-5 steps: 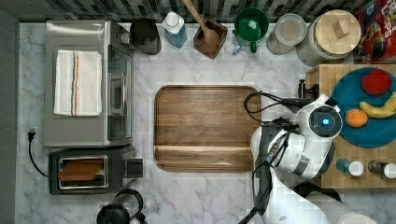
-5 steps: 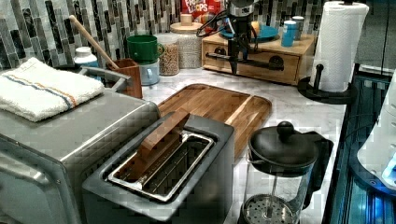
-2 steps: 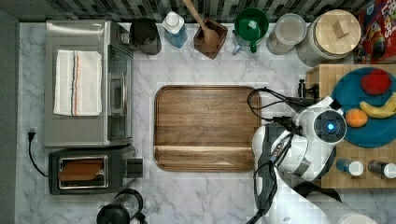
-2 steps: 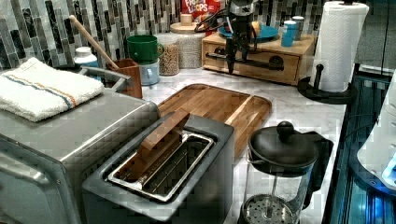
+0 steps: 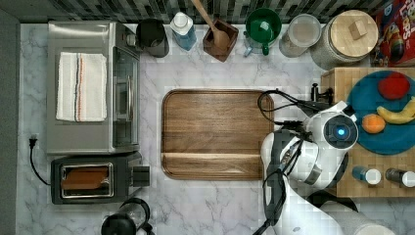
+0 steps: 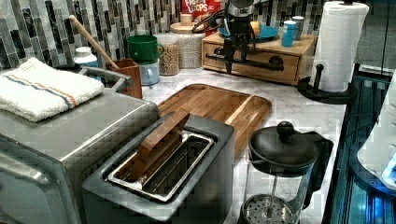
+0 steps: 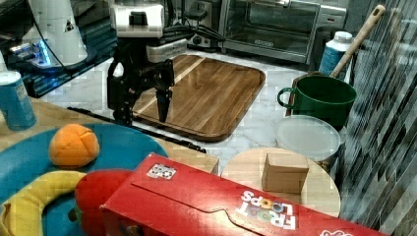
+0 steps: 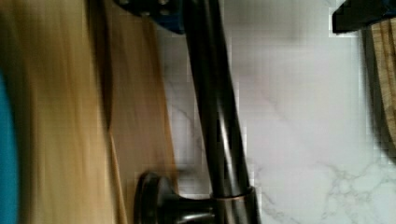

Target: Open the drawer.

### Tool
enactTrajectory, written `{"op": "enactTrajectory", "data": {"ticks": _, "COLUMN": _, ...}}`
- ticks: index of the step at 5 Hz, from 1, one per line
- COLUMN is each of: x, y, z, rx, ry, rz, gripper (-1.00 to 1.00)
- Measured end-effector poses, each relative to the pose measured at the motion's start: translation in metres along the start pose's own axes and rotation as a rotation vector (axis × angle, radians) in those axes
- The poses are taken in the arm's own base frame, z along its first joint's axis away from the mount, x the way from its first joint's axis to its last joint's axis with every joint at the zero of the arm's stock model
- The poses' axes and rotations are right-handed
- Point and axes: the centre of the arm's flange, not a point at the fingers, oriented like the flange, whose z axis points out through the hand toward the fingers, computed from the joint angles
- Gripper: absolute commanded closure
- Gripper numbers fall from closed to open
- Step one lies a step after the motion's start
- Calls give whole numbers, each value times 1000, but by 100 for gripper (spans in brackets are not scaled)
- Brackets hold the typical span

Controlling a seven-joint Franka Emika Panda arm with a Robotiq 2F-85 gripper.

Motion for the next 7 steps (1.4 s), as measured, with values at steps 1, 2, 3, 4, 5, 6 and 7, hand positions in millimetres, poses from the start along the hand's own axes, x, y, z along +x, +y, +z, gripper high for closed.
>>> {"op": "enactTrajectory", "data": {"ticks": 1, "x": -2, "y": -24, "z": -4, "rx": 20, "ry": 3, "rz": 27, "gripper": -100}}
{"op": "enactTrajectory", "data": {"ticks": 2, "x": -8, "y": -65, "z": -9, "rx": 22, "ry": -6, "rz": -34, "gripper": -100}}
{"op": "enactTrajectory", "data": {"ticks": 3, "x": -14, "y": -114, "z": -12, "rx": 40, "ry": -9, "rz": -96, "gripper": -100}}
{"op": "enactTrajectory", "data": {"ticks": 4, "x": -19, "y": -151, "z": -15, "rx": 47, "ry": -8, "rz": -116, "gripper": -100}}
{"op": "enactTrajectory", "data": {"ticks": 5, "x": -22, "y": -179, "z": -18, "rx": 57, "ry": -6, "rz": -153, "gripper": -100}}
{"op": "enactTrajectory", "data": {"ticks": 6, "x": -23, "y": -188, "z": -17, "rx": 64, "ry": -8, "rz": -165, "gripper": -100}}
{"op": "enactTrajectory", "data": {"ticks": 7, "x": -23, "y": -178, "z": -16, "rx": 63, "ry": -10, "rz": -146, "gripper": -100}}
